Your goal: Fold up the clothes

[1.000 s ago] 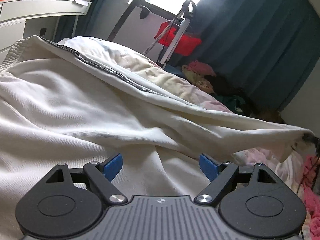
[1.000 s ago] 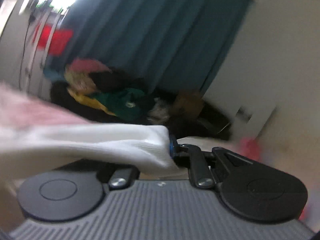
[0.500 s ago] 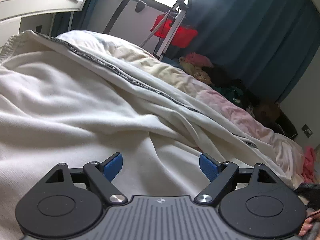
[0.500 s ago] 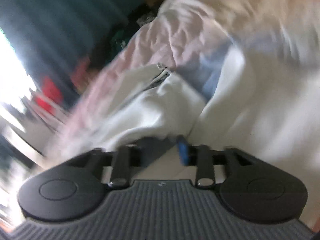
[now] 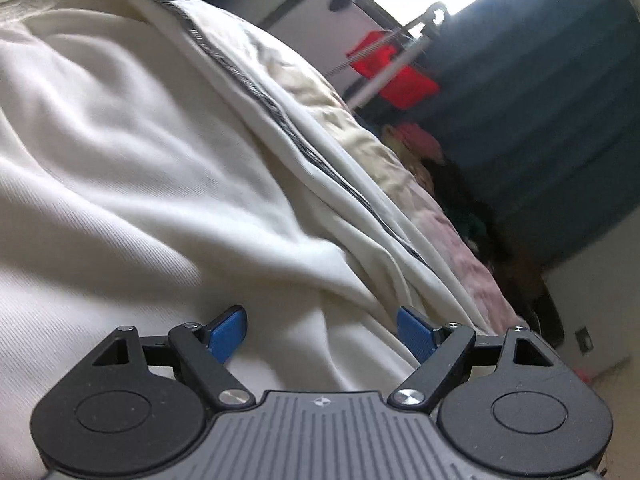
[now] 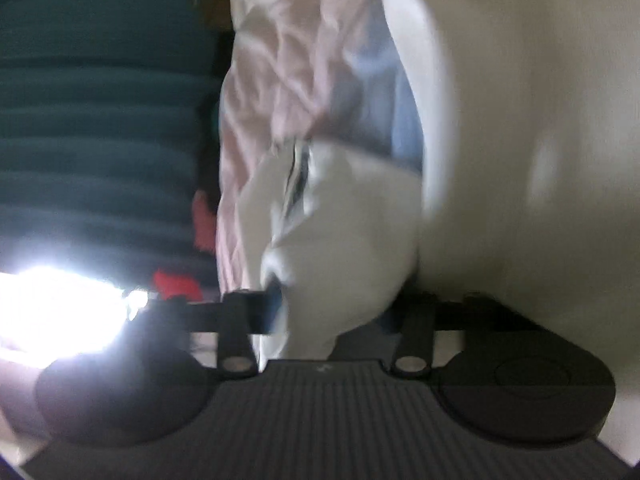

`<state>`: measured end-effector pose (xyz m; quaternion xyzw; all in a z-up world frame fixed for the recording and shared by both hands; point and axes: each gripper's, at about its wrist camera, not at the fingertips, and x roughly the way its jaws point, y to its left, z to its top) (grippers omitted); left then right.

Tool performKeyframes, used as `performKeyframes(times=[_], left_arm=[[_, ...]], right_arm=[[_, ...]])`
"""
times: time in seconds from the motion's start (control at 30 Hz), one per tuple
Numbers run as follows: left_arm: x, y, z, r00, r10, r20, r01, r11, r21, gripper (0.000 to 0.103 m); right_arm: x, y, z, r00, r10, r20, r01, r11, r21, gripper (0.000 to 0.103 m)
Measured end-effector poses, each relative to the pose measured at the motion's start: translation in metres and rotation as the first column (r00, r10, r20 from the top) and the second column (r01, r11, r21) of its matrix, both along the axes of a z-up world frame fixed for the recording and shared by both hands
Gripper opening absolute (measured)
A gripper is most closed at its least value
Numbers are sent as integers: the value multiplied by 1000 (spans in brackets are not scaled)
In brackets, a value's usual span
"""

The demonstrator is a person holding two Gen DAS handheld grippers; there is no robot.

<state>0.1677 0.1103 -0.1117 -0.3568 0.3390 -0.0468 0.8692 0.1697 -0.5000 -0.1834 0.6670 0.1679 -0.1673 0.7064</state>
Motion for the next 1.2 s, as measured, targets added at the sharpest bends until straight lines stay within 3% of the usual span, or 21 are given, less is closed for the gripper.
performKeyframes(times=[0.1, 0.2, 0.37, 0.47, 0.6, 0.7, 0.8, 0.93, 1.03, 1.13, 1.2], left_arm=[[4, -1, -1, 1000, -1, 9, 1, 1000, -4, 84], [7, -5, 1, 999, -19, 28, 18, 1000, 15, 84], [5, -4, 4, 999, -34, 38, 35, 999, -22, 84], [3, -2, 9, 998, -35, 43, 35, 999, -10, 84], [0, -5, 18, 998, -41, 57, 39, 999, 36, 84], [-6, -12, 28, 995, -60, 75, 51, 992, 116, 84], [-14, -24, 39, 993, -75, 87, 54, 973, 226, 84], [-28, -45, 55, 985, -111, 129, 53, 920, 388, 85], [-39, -52, 61, 982, -126, 144, 58, 912, 405, 85], [-53, -56, 67, 976, -143, 166, 55, 893, 447, 85], [-59, -57, 72, 976, -126, 175, 30, 884, 466, 85]], right_arm=[[21, -13, 27, 998, -41, -43, 33, 984, -173, 13], [57, -19, 74, 999, 0, -50, -18, 934, -356, 10], [65, -24, 148, 997, 9, 78, 37, 819, -572, 10], [53, -29, 135, 999, -13, 44, 39, 757, -653, 9], [30, -44, 72, 994, -51, -100, -25, 767, -641, 9], [14, -52, 33, 981, -65, -184, -64, 783, -619, 7], [13, -54, 25, 974, -53, -222, -101, 771, -628, 7], [14, -34, 30, 961, -31, -275, -186, 661, -727, 8], [12, -23, 39, 937, -29, -348, -261, 605, -753, 11], [-2, -16, 54, 920, -10, -391, -305, 609, -732, 12], [-20, -1, 72, 926, 3, -377, -308, 585, -750, 13]])
